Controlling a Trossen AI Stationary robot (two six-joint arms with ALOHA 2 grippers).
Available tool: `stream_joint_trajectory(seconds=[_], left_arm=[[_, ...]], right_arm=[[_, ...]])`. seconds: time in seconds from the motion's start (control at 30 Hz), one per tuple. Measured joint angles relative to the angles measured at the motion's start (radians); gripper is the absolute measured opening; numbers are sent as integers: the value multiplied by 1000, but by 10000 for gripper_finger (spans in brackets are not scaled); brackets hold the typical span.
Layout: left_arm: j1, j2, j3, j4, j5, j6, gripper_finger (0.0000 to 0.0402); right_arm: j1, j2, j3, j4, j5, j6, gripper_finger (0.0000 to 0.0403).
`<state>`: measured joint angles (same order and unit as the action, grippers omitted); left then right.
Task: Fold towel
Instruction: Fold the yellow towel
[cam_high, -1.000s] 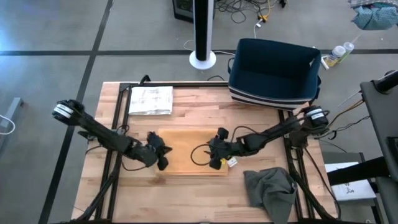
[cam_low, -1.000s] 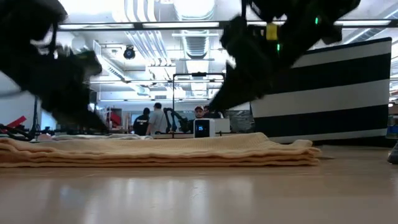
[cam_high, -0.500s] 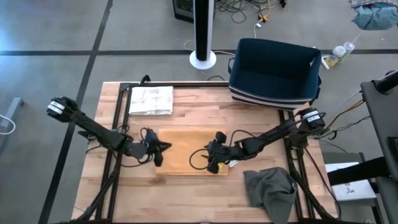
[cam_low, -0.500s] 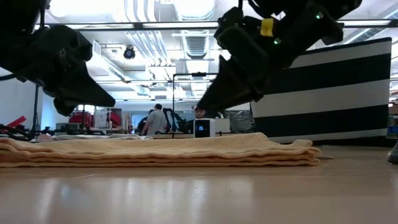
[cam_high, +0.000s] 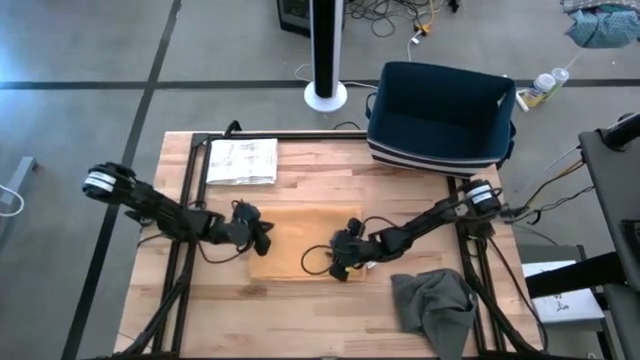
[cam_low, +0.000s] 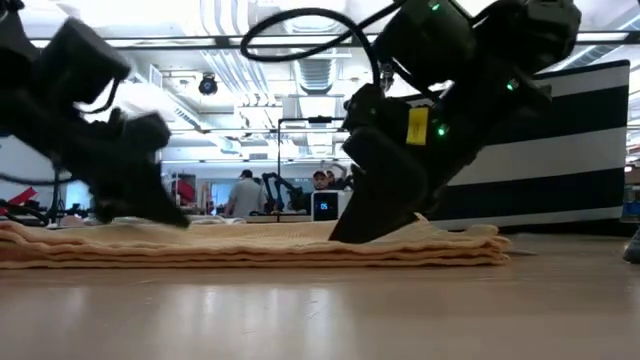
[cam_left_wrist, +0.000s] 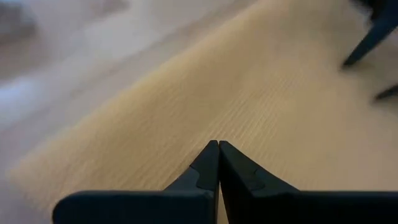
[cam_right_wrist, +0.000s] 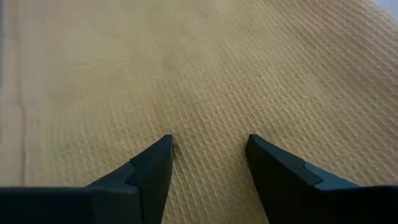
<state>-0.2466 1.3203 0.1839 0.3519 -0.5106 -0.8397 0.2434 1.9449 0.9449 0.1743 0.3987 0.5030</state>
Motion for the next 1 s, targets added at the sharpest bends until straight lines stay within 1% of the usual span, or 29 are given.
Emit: stream_joint_trajectory(seconds=[0.07, 0.17, 0.27, 0.37, 0.5, 0.57, 0.63, 0.67, 0.8, 0.9, 1.0], left_arm=[[-4, 52, 0, 18, 31, -27, 0], [-38, 109, 2, 88, 71, -40, 0], [-97, 142, 20, 188, 122, -15, 0], [-152, 130, 71, 193, 154, 10, 0], [-177, 94, 126, 170, 143, 46, 0], [-171, 82, 139, 144, 118, 54, 0], [-158, 88, 159, 162, 70, 81, 0], [-142, 95, 162, 160, 66, 95, 0], [-55, 167, 165, 152, 161, 125, 0], [3, 233, 148, 127, 171, 121, 0], [44, 270, 140, 134, 220, 66, 0]], right_arm=[[-27, -13, 0, -26, 6, -37, 199], [-72, -55, 2, -99, 11, -141, 199], [-81, -125, 36, -220, -26, -203, 199], [-36, -191, 49, -274, -61, -204, 199], [42, -209, 45, -272, -86, -129, 199], [78, -201, 44, -256, -83, -61, 199], [114, -182, 44, -247, -78, 10, 199], [129, -165, 42, -254, -67, 42, 199], [173, -110, 44, -222, -35, 121, 199], [165, -68, 43, -233, -40, 128, 199], [139, -62, 45, -262, -47, 125, 199]])
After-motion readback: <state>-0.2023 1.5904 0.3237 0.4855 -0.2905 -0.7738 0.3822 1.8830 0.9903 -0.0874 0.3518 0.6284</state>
